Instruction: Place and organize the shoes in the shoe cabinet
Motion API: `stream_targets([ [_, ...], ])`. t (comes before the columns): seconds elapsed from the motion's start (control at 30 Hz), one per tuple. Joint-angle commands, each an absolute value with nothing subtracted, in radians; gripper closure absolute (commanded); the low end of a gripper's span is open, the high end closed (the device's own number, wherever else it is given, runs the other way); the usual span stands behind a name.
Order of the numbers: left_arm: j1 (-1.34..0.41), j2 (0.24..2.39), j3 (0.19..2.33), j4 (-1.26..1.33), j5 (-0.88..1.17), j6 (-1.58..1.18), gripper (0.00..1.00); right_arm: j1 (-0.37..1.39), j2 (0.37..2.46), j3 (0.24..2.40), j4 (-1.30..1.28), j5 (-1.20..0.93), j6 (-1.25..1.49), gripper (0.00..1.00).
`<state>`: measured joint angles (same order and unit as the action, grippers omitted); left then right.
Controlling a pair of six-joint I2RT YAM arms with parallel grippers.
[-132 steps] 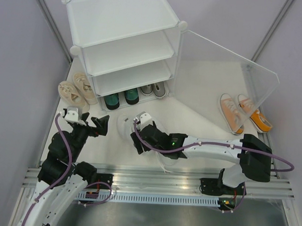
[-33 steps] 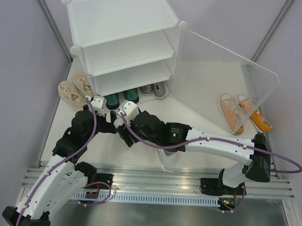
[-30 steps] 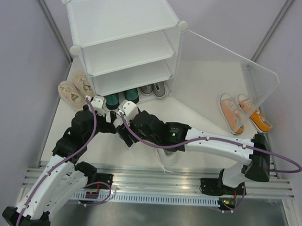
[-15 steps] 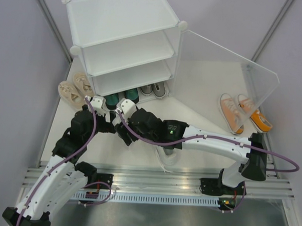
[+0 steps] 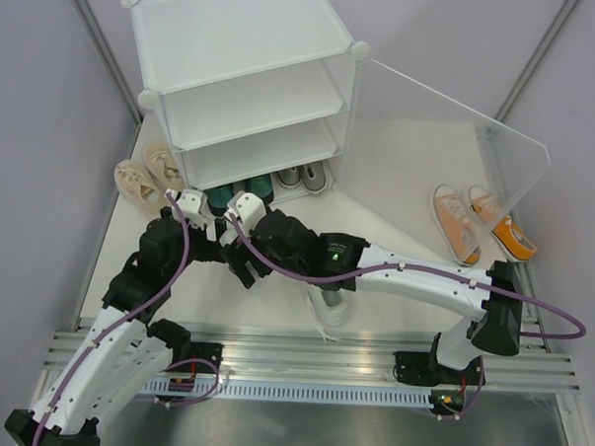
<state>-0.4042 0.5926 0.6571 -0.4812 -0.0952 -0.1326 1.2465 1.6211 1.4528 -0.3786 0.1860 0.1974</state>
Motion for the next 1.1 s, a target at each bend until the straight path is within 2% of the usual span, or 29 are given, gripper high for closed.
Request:
stream_targets([
  [0.0,-0.437,0.589,0.678,-0.448,0.109,-0.149,0.01,1.239,1.844,1.347,-0.543,0.037,0.256,0.11],
  [0.13,-0.437,0.586,0.676,-0.449,0.11,-0.149,0.0,1.241,1.876,1.338,-0.566,0.057,0.255,0.1],
  [0.27,-0.437,0.588,0.676,-0.448,0.112,-0.149,0.01,1.239,1.916,1.356,-0.638,0.178,0.258,0.1],
  [0.43,-0.437,0.588,0.676,-0.449,0.112,-0.149,0.01,1.239,1.927,1.397,-0.713,0.274,0.252,0.22],
  [0.77,-0.437,0.586,0.676,-0.449,0.114,-0.147,0.01,1.233,1.936,1.408,-0.793,0.331,0.259,0.09],
  [1.07,-0.437,0.58,0.676,-0.449,0.115,-0.147,0.0,1.233,1.928,1.381,-0.706,0.278,0.238,0.12],
])
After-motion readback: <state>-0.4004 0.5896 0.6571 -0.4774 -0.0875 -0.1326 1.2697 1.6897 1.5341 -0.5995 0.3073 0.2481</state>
